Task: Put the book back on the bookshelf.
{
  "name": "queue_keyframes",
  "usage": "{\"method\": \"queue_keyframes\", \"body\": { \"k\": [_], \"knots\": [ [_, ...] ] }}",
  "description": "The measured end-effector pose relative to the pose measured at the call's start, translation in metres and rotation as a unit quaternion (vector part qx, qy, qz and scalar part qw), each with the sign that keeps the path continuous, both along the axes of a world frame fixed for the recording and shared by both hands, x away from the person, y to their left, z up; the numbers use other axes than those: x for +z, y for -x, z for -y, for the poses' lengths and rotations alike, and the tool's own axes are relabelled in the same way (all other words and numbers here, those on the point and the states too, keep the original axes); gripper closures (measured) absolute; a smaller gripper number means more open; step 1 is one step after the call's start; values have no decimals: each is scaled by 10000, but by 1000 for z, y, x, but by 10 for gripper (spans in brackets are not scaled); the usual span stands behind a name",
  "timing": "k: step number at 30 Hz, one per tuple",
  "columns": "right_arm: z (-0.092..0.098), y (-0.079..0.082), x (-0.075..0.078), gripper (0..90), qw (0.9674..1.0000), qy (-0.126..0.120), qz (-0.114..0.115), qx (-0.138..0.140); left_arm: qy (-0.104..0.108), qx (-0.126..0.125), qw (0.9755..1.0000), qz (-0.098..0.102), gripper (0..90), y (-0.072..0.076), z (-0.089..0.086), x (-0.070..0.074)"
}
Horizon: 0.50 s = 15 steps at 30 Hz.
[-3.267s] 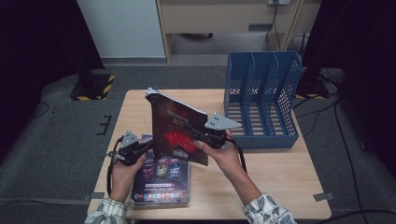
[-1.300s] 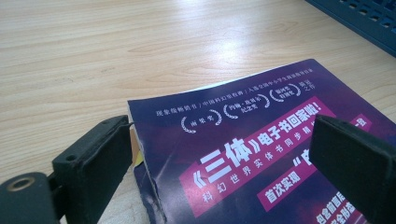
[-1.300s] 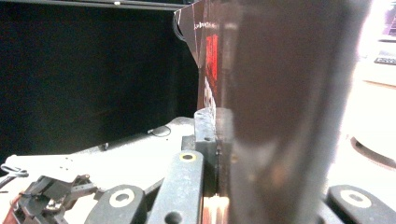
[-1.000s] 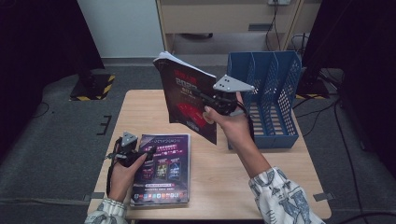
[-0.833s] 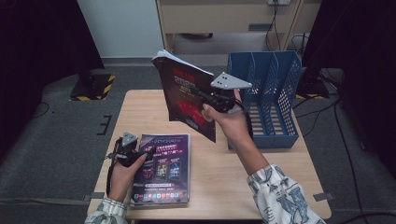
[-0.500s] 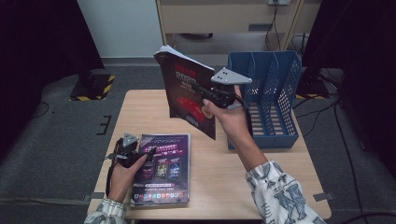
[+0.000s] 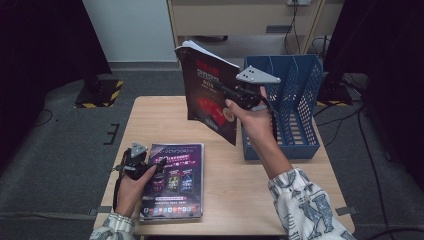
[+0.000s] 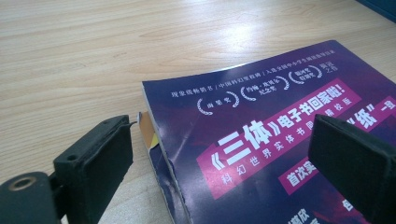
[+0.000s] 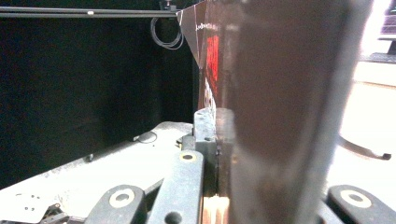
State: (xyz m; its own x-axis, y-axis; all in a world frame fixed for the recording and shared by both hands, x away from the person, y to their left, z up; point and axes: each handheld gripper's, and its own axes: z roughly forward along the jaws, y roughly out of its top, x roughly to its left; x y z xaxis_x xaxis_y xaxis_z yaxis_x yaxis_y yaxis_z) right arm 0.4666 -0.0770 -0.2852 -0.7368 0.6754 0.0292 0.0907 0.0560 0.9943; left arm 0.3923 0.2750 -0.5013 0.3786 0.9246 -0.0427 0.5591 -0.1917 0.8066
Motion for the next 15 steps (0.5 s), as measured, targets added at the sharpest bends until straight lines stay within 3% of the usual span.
{"method": "queue_keyframes", "body": {
  "k": [5, 15],
  "knots": [
    [7, 0, 2, 867, 10000, -18, 8, -56, -89, -33, 10000, 4, 61, 2, -3, 0],
    [21, 4, 6, 866, 9998, -103, -22, -141, -134, 137, 9998, -67, 62, -5, -1, -1]
  ]
}}
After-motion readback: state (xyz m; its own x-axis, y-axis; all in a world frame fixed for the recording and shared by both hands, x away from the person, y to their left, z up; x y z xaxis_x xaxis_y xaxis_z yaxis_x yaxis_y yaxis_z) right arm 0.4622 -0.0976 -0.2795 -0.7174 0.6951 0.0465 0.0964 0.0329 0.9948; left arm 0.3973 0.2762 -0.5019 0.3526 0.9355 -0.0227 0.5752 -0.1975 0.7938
